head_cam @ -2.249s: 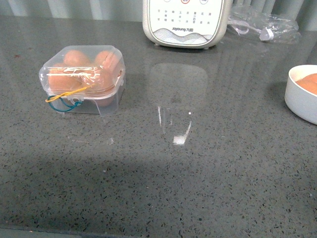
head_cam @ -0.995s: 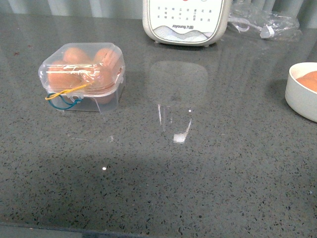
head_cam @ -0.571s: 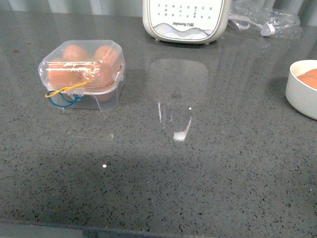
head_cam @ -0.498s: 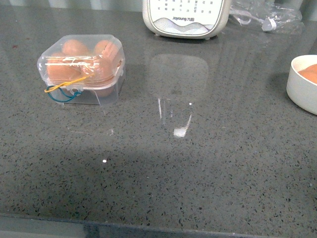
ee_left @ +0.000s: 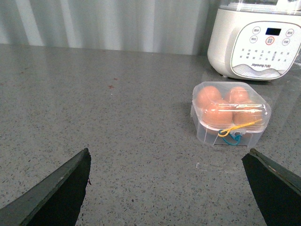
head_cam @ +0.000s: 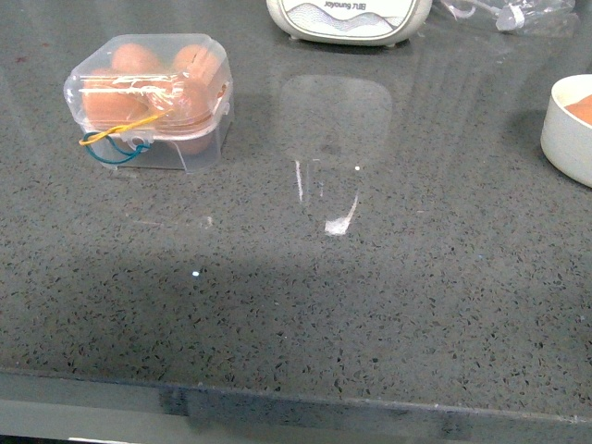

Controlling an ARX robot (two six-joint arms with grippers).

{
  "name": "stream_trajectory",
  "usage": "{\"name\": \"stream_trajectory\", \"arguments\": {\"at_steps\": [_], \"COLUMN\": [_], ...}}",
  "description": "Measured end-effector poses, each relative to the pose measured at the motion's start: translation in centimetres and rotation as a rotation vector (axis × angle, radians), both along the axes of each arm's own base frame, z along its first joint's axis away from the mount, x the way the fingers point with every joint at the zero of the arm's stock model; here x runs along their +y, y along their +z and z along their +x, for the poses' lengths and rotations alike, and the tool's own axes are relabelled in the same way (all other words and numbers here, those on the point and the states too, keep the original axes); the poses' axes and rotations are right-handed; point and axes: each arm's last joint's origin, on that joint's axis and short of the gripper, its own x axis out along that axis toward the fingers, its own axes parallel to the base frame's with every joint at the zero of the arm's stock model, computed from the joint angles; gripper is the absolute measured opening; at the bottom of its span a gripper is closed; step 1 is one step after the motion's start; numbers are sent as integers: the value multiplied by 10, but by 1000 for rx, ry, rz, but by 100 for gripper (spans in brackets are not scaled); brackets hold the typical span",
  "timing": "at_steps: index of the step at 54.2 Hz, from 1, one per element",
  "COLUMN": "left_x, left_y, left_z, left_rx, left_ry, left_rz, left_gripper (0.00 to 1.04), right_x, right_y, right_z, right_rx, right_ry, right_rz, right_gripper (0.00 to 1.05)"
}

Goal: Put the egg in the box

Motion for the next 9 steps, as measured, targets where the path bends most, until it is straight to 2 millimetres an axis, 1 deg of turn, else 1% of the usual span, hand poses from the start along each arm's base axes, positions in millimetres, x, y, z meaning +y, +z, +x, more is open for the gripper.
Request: {"name": "stream_trajectory", "arguments": {"at_steps": [9], "left_x": [0], "left_y": [0], "left_z": [0], "left_rx": [1], "left_ry": [0], "left_rz": [0], "left_gripper": [98], "right_x": [0], "right_y": [0], "right_z": [0], "right_rx": [0], "right_ry": [0], "right_rz": [0], "right_gripper": [98]}}
